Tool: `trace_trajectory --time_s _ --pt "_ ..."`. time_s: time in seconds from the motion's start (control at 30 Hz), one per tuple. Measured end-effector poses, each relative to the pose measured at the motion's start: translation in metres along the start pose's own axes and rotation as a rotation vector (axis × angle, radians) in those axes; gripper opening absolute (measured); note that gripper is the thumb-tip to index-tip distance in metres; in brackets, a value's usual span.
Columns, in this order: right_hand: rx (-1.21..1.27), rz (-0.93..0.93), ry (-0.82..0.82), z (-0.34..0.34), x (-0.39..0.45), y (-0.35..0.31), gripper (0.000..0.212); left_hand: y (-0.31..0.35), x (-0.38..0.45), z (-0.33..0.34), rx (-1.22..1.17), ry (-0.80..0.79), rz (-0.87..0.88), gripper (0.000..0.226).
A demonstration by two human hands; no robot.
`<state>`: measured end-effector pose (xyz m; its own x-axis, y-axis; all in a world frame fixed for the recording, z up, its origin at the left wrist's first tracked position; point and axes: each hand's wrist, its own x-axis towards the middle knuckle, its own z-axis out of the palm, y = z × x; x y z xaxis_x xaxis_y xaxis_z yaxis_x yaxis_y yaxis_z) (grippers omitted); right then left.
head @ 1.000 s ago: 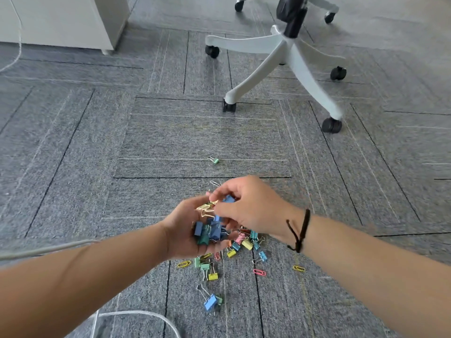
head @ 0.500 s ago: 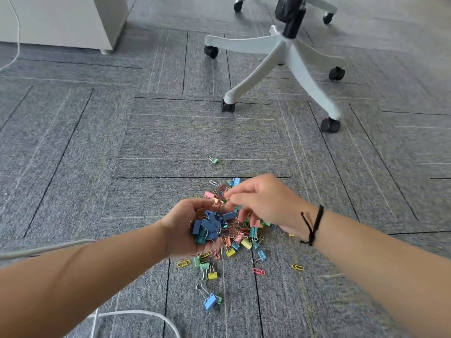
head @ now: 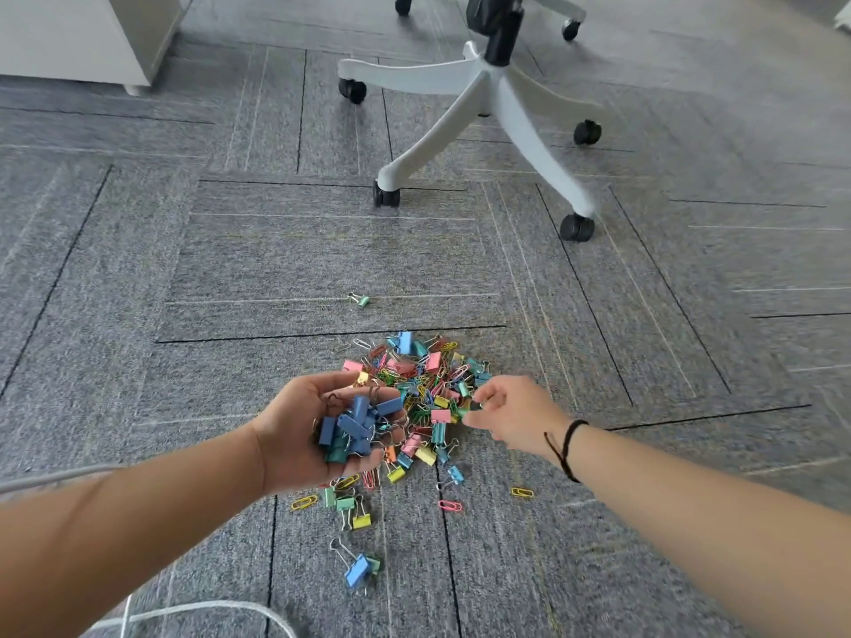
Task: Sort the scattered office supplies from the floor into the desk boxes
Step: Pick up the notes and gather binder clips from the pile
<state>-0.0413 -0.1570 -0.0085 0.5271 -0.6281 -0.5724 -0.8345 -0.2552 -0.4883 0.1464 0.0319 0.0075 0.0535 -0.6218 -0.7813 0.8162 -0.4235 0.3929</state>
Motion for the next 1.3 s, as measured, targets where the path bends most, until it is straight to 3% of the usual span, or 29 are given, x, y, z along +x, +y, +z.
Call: trace_trajectory --time_s 0.1,0.33,0.47,0.7,0.97,1.1,1.3 --pt "-0.160 -0.098 0.002 0.012 -0.001 -0.015 0.049 -0.001 -0.001 0.001 0.007 0.003 0.002 0.042" --pt "-0.438 -0.210 -0.004 0.039 -0.003 -0.024 0.021 -0.001 0.001 -0.007 0.006 0.043 -0.005 0.039" --pt "-0.442 -0.209 -0.007 0.042 -0.003 -0.019 0.011 0.000 0.002 -0.006 -0.001 0.048 -0.001 0.037" --pt "-0.424 -0.204 -0.011 0.038 -0.001 -0.013 0.025 0.000 0.003 -0.003 0.021 0.043 0.002 0.041" --pt "-0.496 -0.264 0.015 0.038 -0.005 -0.012 0.023 0.000 -0.002 -0.005 0.014 0.005 -0.001 0.042" --pt "-0.467 -0.256 -0.041 0.027 -0.005 -0.015 0.027 0.001 -0.004 -0.004 0.017 0.013 -0.003 0.039" --pt "-0.271 -0.212 -0.089 0.006 -0.006 -0.017 0.012 0.000 -0.006 -0.001 0.037 0.009 -0.019 0.037"
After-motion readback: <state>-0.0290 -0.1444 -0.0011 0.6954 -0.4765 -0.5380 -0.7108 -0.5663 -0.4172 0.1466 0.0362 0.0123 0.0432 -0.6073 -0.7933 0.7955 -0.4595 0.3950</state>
